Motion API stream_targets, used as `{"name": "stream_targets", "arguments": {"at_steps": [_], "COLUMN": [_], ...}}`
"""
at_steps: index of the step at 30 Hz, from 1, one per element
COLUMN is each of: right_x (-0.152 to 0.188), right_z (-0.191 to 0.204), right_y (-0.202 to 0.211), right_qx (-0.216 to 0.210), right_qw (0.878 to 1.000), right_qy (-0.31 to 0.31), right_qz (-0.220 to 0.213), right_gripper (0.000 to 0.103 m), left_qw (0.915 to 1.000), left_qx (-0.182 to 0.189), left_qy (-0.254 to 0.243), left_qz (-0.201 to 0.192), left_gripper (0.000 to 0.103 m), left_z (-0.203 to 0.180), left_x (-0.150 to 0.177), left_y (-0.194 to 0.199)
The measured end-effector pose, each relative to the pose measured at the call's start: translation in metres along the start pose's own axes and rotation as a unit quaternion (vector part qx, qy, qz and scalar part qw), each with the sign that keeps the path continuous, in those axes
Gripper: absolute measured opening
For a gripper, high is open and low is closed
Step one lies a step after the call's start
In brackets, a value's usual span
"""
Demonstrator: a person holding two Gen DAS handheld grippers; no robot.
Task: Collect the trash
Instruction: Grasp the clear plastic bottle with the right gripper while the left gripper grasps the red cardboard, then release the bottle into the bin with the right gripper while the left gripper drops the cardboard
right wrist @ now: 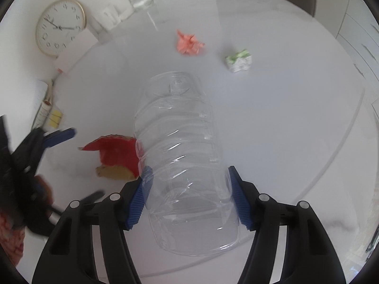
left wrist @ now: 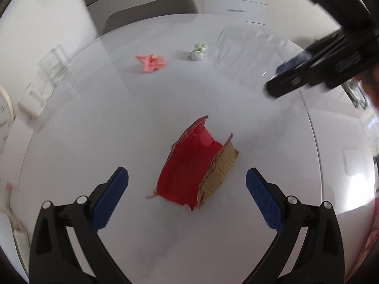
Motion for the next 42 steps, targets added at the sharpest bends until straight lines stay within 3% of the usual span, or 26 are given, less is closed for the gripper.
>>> {"name": "stream_targets", "arguments": {"at_steps": [7, 13, 16, 18, 21, 25, 31, 34, 38, 42], "right_x": [0.027, 0.046, 0.051, 0.053, 0.053, 0.052, 0.065, 0.077, 0.096, 0.119], "right_z": [-0.028, -0.052, -0.059, -0.063, -0.064, -0.057, -0.052, -0.058, -0.078, -0.114], "right_y": [0.045, 0.058, 0.059, 0.058, 0.056, 0.058, 0.070, 0.083, 0.105, 0.134], "right_qx": [0.014, 0.004, 0.000, -0.005, -0.012, -0.026, -0.048, -0.054, -0.050, -0.042], "right_qw": [1.000, 0.998, 0.997, 0.997, 0.997, 0.997, 0.998, 0.998, 0.998, 0.999], "right_qy": [-0.020, -0.058, -0.072, -0.079, -0.080, -0.069, -0.045, -0.034, -0.023, -0.016], "right_qz": [-0.013, -0.012, -0.012, -0.012, -0.012, -0.014, -0.014, -0.013, -0.015, -0.019], "right_gripper": [0.065, 0.065, 0.065, 0.065, 0.065, 0.065, 0.065, 0.065, 0.065, 0.065], "left_qw": [0.9915, 0.9891, 0.9891, 0.9922, 0.9971, 0.9961, 0.9807, 0.9685, 0.9593, 0.9620], "left_qx": [0.033, 0.075, 0.069, 0.067, 0.068, 0.046, 0.030, 0.044, 0.047, 0.046], "left_qy": [-0.124, -0.122, -0.126, -0.102, -0.015, 0.073, 0.192, 0.243, 0.276, 0.268], "left_qz": [0.023, 0.033, 0.034, 0.028, 0.029, 0.021, 0.022, 0.033, 0.036, 0.024], "left_gripper": [0.092, 0.053, 0.047, 0.044, 0.041, 0.041, 0.040, 0.041, 0.040, 0.040], "left_z": [-0.005, -0.004, -0.009, -0.008, 0.000, -0.005, -0.048, -0.078, -0.121, -0.168], "left_x": [-0.006, -0.013, -0.009, -0.009, -0.007, -0.004, -0.007, -0.008, -0.017, -0.037], "left_y": [-0.029, -0.040, -0.041, -0.039, -0.034, -0.015, 0.030, 0.050, 0.074, 0.093]}}
Point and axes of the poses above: each gripper's, at about its wrist camera, not at the fingertips, and y roughly against the way its jaws point, z to its left, x to its underside, the point moved 6 cm from there along -y, roughly the way its jaws point, and after that the axes turned 10 degrees about -y, right-handed, at the moved point
